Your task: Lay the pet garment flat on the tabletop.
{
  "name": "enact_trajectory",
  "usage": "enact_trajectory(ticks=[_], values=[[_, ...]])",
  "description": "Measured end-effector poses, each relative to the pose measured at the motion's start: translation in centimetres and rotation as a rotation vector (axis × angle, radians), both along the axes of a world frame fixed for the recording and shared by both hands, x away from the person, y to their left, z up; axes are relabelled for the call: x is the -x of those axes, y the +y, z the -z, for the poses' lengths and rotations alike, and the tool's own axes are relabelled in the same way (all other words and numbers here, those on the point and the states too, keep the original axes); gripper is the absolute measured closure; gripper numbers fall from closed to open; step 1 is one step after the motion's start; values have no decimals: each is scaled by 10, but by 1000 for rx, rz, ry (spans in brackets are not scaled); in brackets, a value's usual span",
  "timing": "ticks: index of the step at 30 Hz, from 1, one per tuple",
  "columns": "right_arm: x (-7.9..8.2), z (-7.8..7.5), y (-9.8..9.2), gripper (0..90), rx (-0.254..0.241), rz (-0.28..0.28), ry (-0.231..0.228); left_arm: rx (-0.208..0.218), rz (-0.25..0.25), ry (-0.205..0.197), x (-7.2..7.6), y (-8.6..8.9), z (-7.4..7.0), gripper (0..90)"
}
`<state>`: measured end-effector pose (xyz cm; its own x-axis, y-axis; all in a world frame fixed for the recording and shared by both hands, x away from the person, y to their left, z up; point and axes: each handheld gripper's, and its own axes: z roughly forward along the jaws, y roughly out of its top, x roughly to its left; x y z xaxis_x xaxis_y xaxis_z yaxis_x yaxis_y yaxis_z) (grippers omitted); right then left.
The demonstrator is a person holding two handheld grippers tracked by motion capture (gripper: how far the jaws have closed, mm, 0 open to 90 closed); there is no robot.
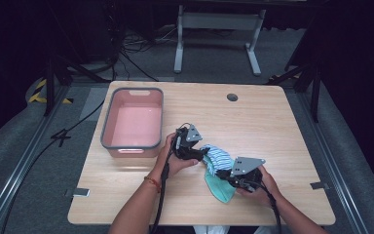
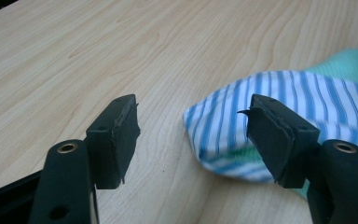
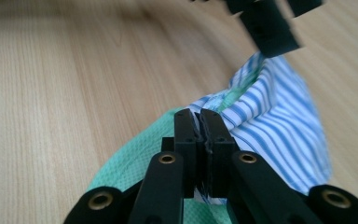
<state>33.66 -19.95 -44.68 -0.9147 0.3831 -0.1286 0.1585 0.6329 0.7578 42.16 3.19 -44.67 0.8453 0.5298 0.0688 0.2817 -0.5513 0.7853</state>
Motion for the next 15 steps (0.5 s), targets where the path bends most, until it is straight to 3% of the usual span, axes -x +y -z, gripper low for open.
enact_trajectory(ticks=[6,9,12,15], values=[[-3,-13,-16,871,-46,22,-1,10,22,22,1,2,3,341],[-4,-18,-22,870,-60,30,-9,6,60,15,4,2,4,341],[-7,-21,-28,871,-75,38,-3,-37,96,10,5,0,8,337],[-8,-23,-29,871,-89,46,-18,-63,98,12,3,-6,16,332]])
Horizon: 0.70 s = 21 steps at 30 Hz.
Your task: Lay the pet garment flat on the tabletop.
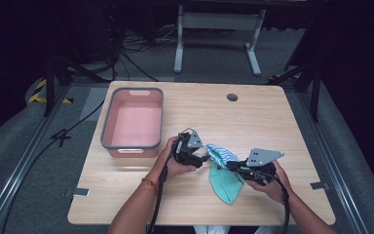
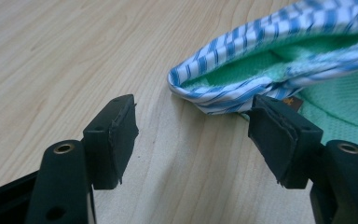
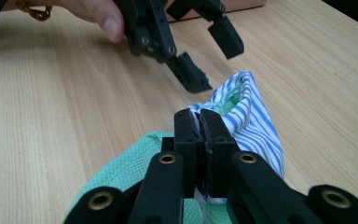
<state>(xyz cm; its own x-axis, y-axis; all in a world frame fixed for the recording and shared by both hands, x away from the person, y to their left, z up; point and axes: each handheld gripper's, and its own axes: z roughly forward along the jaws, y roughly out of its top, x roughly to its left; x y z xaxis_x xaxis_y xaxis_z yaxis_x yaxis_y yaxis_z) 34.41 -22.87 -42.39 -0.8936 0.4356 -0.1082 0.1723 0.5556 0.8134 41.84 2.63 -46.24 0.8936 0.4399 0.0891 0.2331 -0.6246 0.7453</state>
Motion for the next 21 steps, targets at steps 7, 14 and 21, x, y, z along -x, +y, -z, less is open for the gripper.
enact_trajectory(ticks=[7,14,21], values=[[-2,-2,-4,871,-8,8,2,-39,15,-27,-4,-19,11,355],[-4,-6,-10,873,-36,20,3,9,40,-8,-5,-26,11,324],[-3,-13,-19,873,-65,39,-10,-1,58,8,-1,-23,13,297]])
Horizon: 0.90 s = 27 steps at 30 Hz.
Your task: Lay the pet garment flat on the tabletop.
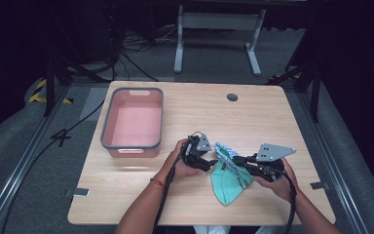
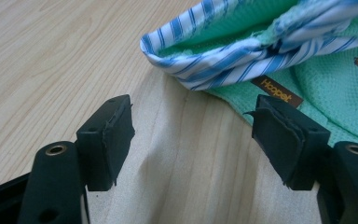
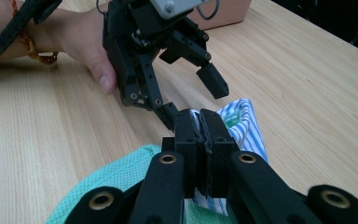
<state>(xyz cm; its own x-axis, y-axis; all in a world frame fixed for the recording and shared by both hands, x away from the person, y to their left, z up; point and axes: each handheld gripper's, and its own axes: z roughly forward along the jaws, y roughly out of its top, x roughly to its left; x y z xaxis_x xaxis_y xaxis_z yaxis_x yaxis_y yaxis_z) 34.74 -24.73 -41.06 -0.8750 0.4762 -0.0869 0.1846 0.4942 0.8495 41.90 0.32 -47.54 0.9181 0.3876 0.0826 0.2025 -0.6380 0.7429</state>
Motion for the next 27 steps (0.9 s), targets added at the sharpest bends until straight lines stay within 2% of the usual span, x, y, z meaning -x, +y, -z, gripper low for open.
enact_trajectory(ticks=[2,4,5,7,11,12,14,18,20,22,27], values=[[0,-2,-1,873,-8,3,-2,-31,-29,-49,-1,-3,2,301],[1,-3,-2,874,-10,-5,-1,-51,-53,-70,-5,-8,2,319],[1,-3,-1,873,-10,-5,0,-32,-60,-65,-8,-11,2,315],[0,-3,-1,873,-12,-7,-1,-4,-41,-65,-11,-16,1,315],[1,-4,-2,874,-17,-20,1,18,-15,-61,-13,-24,3,340],[1,-4,-2,874,-18,-21,0,16,-1,-55,-13,-25,3,361],[1,-5,-4,875,-24,-18,2,21,21,-49,-13,-27,3,460],[2,-7,-6,875,-27,-15,-6,16,35,-59,-12,-25,0,700],[2,-8,-9,875,-27,-5,-9,6,37,-66,-11,-21,-3,777],[0,-9,-13,875,-34,17,-12,11,47,-63,-8,-17,-6,819],[-4,-9,-20,876,-41,62,-26,-31,58,-63,-2,-7,-16,810]])
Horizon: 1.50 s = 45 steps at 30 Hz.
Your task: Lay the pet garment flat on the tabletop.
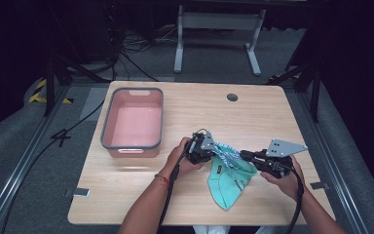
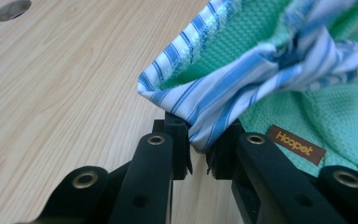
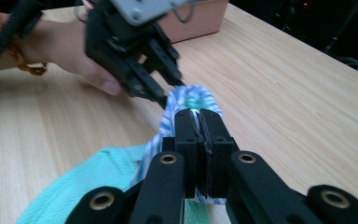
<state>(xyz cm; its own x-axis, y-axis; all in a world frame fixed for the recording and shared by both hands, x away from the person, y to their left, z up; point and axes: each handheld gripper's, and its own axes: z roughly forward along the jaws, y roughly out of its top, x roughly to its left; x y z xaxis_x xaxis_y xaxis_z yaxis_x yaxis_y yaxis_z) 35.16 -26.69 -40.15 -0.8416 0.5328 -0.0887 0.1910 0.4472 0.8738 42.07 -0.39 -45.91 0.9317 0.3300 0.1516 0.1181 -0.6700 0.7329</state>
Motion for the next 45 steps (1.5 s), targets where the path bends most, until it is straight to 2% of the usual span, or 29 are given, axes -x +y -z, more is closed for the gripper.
enact_trajectory(ticks=[6,9,11,13,17,23,31,33,37,45], values=[[-3,1,-3,876,-9,32,-6,-44,-21,-35,10,4,-15,810],[-4,1,-3,876,-11,57,-12,-73,-37,-53,12,5,-20,810],[-6,2,-3,876,-10,64,-15,-77,-39,-55,13,5,-21,812],[-10,3,-3,876,-16,86,-11,-82,-44,-33,11,4,-21,817],[-26,8,-4,875,6,113,-7,-63,-67,-20,3,3,-21,824],[-43,12,-6,875,39,147,-12,-70,-93,5,-10,-6,-15,828],[-66,28,-8,874,83,198,10,-115,-120,36,-25,-15,-5,833],[-70,33,-8,874,93,209,21,-114,-126,50,-28,-16,-2,832],[-81,45,-6,872,126,231,37,-128,-143,52,-32,-18,3,829],[-96,63,-10,832,153,287,82,-94,-158,81,-36,-16,9,821]])
